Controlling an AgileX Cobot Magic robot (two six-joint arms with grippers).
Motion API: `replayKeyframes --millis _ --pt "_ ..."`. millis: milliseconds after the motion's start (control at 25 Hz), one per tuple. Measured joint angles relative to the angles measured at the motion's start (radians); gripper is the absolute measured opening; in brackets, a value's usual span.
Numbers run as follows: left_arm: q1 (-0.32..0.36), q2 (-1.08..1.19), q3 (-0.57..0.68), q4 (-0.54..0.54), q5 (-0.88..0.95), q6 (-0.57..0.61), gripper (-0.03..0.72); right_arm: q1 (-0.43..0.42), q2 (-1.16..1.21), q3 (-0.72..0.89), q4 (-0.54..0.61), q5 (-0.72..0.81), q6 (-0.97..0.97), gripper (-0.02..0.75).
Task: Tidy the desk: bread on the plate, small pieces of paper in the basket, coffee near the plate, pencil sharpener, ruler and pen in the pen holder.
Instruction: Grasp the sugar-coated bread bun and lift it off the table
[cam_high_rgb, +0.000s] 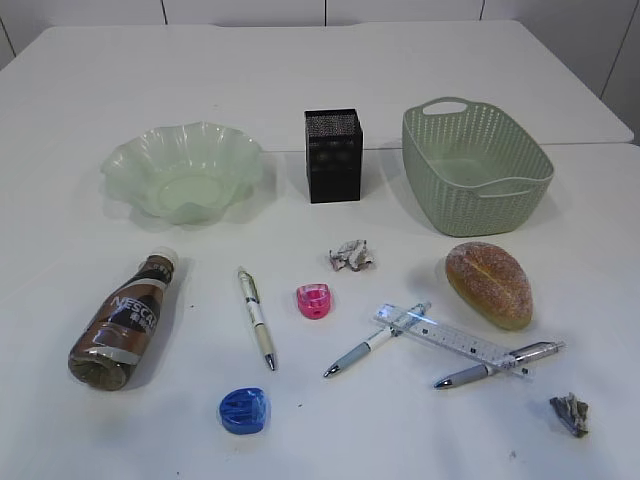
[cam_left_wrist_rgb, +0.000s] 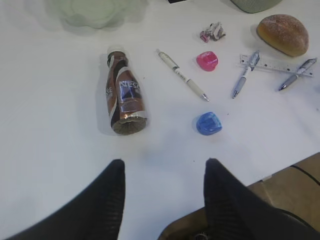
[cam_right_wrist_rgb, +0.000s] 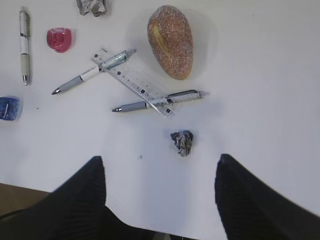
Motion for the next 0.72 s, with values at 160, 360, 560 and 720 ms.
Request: replayKeyframes --millis 160,360,560,720 --pt "0.0 0.102 -0.074 0.0 0.031 0.0 0.361 0.0 0.162 -0.081 0.0 0.0 -0.006 0.532" --pt "0.0 0.23 -0.155 0.0 0.056 0.0 0.423 0.003 0.342 -0.189 0.0 0.011 -0.009 0.532" --pt "0.0 0.387 -0.244 0.0 0.106 0.0 0.459 0.044 0.496 -0.297 -0.009 0.026 -0.01 0.508" --pt "0.0 0.53 -0.332 0.0 0.146 0.0 0.461 0.065 0.578 -0.369 -0.033 0.029 -0.015 0.473"
